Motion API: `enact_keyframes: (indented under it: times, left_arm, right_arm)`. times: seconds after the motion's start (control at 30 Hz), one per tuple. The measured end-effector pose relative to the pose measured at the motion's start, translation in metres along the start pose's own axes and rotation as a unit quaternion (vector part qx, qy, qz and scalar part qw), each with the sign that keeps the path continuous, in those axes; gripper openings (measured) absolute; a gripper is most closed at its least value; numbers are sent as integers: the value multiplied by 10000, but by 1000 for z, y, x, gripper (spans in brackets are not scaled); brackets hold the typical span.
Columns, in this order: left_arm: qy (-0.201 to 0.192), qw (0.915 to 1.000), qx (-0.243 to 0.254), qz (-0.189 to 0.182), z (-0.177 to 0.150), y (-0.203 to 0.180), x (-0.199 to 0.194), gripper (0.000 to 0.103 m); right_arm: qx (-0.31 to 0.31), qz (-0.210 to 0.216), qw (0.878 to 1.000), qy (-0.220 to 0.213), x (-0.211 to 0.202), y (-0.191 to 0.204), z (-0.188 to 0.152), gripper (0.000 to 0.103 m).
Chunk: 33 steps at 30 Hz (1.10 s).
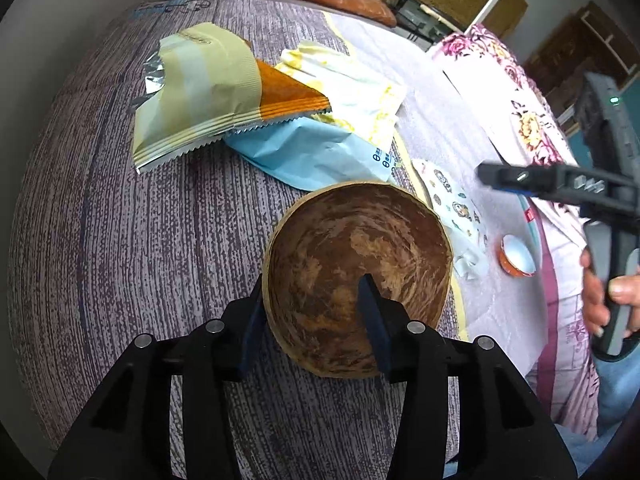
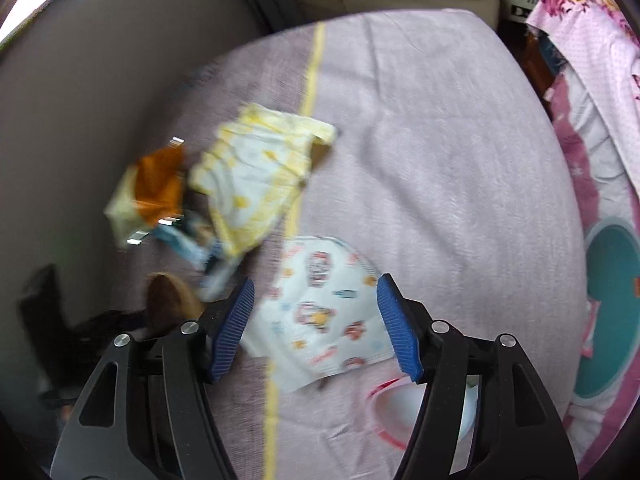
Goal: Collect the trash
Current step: 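Grasp the wooden bowl rim with left tool while right tool grasps printed wipe, then lift the wooden bowl and printed wipe and carry them toward the teal bin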
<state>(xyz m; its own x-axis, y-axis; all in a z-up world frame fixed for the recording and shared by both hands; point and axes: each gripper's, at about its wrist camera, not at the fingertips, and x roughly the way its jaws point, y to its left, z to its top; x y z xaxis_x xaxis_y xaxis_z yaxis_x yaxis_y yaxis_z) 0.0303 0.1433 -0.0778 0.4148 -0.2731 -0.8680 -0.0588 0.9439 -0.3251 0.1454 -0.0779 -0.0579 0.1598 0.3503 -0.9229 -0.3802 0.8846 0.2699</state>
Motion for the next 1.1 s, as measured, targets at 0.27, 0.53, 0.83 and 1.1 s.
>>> enact_keyframes:
  times: [0.27, 0.53, 0.83, 1.1]
  left_arm:
    - [33, 9999, -27, -113, 3, 2, 1, 49]
    - [-11, 10000, 36, -27, 2, -3, 2, 53]
    - [-123, 9996, 133, 199, 2, -17, 3, 9]
    - [-204, 9989, -117, 416, 0, 20, -16, 8]
  right_arm:
    - [-487, -539, 9973, 124, 30, 23, -11, 63]
    - [-874, -419, 9951, 204, 28, 36, -22, 3]
    - [-523, -282, 9981, 172, 18, 15, -20, 43]
    - [-988, -744, 9923, 84, 34, 30, -20, 76]
